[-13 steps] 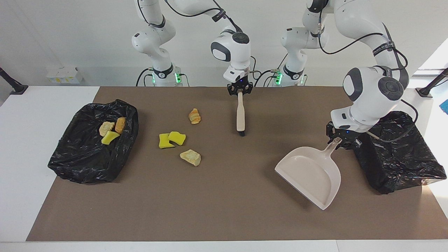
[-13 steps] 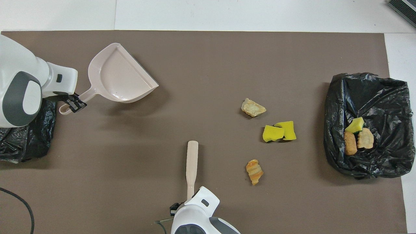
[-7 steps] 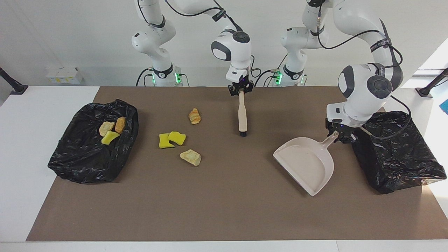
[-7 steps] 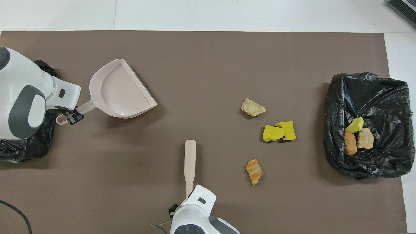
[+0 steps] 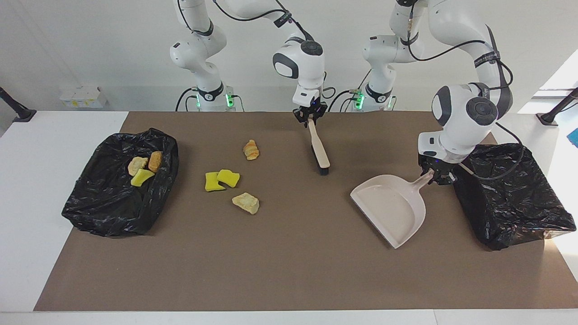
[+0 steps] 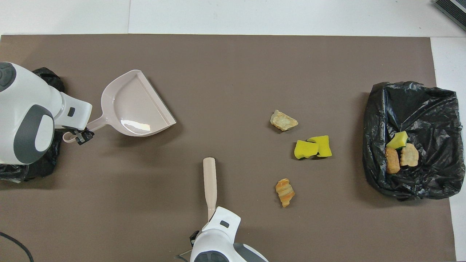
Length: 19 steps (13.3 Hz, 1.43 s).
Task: Sweep and dump trash in bin
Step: 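Lift the dustpan with the left gripper while the right gripper lifts the brush, then lower the dustpan with the left gripper while the right gripper carries the brush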
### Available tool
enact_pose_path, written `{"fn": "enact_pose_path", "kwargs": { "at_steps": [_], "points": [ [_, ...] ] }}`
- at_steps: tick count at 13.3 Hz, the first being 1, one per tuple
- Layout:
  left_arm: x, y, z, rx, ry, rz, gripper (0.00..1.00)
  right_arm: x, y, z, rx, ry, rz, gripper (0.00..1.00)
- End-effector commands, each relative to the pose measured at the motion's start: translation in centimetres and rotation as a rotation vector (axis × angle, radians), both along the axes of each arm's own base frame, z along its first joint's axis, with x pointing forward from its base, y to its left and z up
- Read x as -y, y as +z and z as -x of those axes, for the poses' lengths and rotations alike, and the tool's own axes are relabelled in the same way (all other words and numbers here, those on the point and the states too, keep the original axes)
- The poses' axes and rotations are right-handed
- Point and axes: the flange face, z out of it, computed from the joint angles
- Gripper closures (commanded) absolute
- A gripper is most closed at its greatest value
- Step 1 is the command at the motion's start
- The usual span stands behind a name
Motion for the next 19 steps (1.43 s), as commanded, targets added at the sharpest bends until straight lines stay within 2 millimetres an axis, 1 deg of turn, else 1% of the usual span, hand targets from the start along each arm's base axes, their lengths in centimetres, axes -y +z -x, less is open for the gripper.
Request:
{"fn": "enact_pose_path", "kwargs": {
  "at_steps": [1, 6, 7, 8, 9, 10, 11, 12, 13, 14, 15, 16, 17, 18, 19],
  "points": [
    [-0.4, 0.7, 0.9, 0.026, -0.023, -0.009, 1.00, -0.1, 0.3, 0.0, -0.009, 0.015, 0.005, 0.50],
    [-0.5, 0.7, 0.9, 0.026, -0.023, -0.009, 1.00, -0.4, 0.6, -0.3, -0.009, -0.003, 0.000, 0.50],
    [-0.5, 0.7, 0.9, 0.026, -0.023, -0.009, 1.00, -0.4, 0.6, -0.3, -0.010, -0.006, -0.001, 0.52],
    [-0.5, 0.7, 0.9, 0.026, -0.024, -0.009, 1.00, -0.4, 0.6, -0.3, -0.010, -0.012, 0.001, 0.67],
    [-0.5, 0.7, 0.9, 0.026, -0.024, -0.009, 1.00, -0.4, 0.7, -0.3, -0.010, -0.012, 0.001, 0.90],
    [-0.5, 0.7, 0.9, 0.026, -0.023, -0.009, 1.00, -0.3, 0.9, -0.3, -0.010, -0.015, 0.000, 1.00],
    [-0.6, 0.7, 0.9, 0.026, -0.023, -0.009, 1.00, -0.1, 0.9, -0.2, -0.016, -0.029, 0.009, 1.00],
    [-0.8, 0.7, 0.9, 0.026, -0.018, -0.009, 1.00, 0.2, 1.8, -0.4, -0.014, -0.067, 0.010, 1.00],
    [-0.8, 0.6, 0.9, 0.024, -0.018, -0.009, 1.00, 0.6, 3.1, -0.5, -0.010, -0.109, 0.007, 1.00],
    [-0.8, 0.7, 0.9, 0.026, -0.018, -0.009, 1.00, 1.6, 4.6, -0.2, -0.018, -0.140, 0.030, 1.00],
    [-0.8, 0.6, 0.9, 0.026, -0.018, -0.009, 1.00, 2.8, 5.9, -0.5, -0.024, -0.162, 0.050, 1.00],
    [-0.8, 0.7, 0.9, 0.026, -0.019, -0.009, 1.00, 4.6, 7.6, -1.5, -0.019, -0.200, 0.053, 1.00],
    [-0.8, 0.7, 0.8, 0.028, -0.026, -0.009, 1.00, 6.3, 9.0, -1.9, -0.020, -0.231, 0.066, 1.00],
    [-0.8, 0.8, 0.7, 0.034, -0.037, -0.008, 1.00, 8.4, 9.9, -2.0, -0.034, -0.269, 0.098, 1.00],
    [-0.7, 0.9, 0.5, 0.043, -0.050, -0.006, 1.00, 10.3, 10.3, -2.0, -0.054, -0.309, 0.132, 1.00]
  ]
}}
